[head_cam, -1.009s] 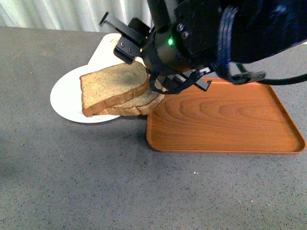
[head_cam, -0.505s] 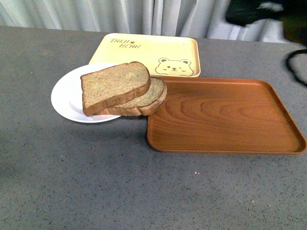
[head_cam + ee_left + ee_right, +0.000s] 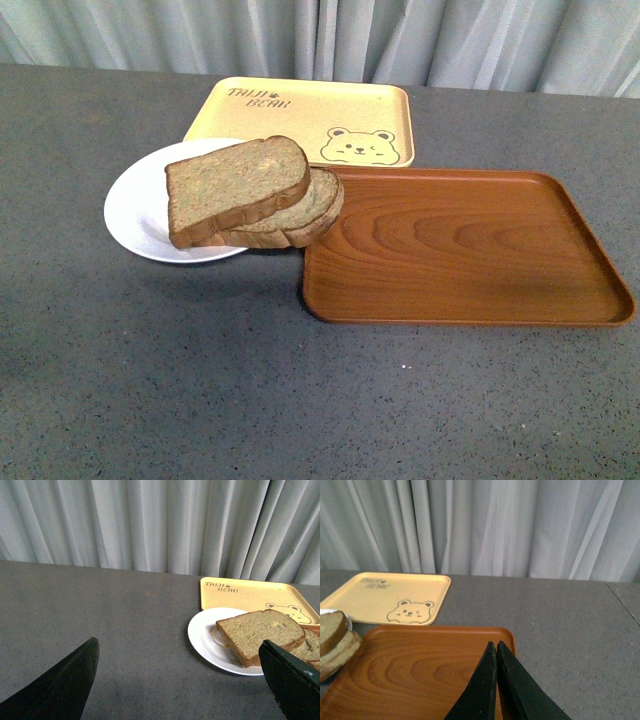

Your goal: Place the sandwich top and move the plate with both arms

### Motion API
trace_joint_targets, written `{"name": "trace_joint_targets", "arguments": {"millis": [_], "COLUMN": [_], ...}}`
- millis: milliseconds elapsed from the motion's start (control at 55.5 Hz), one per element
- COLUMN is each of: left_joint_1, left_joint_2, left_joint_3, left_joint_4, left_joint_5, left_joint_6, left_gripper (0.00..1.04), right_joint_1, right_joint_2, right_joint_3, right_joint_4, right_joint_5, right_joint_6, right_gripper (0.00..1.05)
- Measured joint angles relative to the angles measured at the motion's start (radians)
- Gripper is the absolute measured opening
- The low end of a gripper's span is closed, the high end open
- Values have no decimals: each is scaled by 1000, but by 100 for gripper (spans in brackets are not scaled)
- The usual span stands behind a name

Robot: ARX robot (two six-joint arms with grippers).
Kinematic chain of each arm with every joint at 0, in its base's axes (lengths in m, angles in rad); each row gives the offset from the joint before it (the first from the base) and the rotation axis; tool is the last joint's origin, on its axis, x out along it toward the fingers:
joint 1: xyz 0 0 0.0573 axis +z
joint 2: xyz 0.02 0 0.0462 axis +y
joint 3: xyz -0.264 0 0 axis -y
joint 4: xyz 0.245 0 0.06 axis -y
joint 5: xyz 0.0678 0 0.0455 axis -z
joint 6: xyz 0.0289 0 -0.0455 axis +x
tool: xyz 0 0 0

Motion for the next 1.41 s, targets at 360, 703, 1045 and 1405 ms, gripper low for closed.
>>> {"name": "trace_joint_targets", "arguments": {"millis": [360,703,1045,1405], "left_joint_1": [0,0,0,0], "left_joint_2": [0,0,0,0], "left_joint_3": [0,0,0,0], "left_joint_4": [0,0,0,0], "left_joint_5": [0,0,0,0], "left_joint_6": [0,0,0,0], "left_gripper": [96,96,96,96], "right_joint_1": [-128,-155,-156,-156], "right_joint_2": [-290,-525,-701,-816], "right_joint_3": [-64,-65,-66,-66], "right_joint_4": [-236,-444,-613,-727], "right_joint_5": [-145,-152,-152,-152], "right_joint_6": [-1,0,0,0], "right_gripper": [2,2,2,2]}}
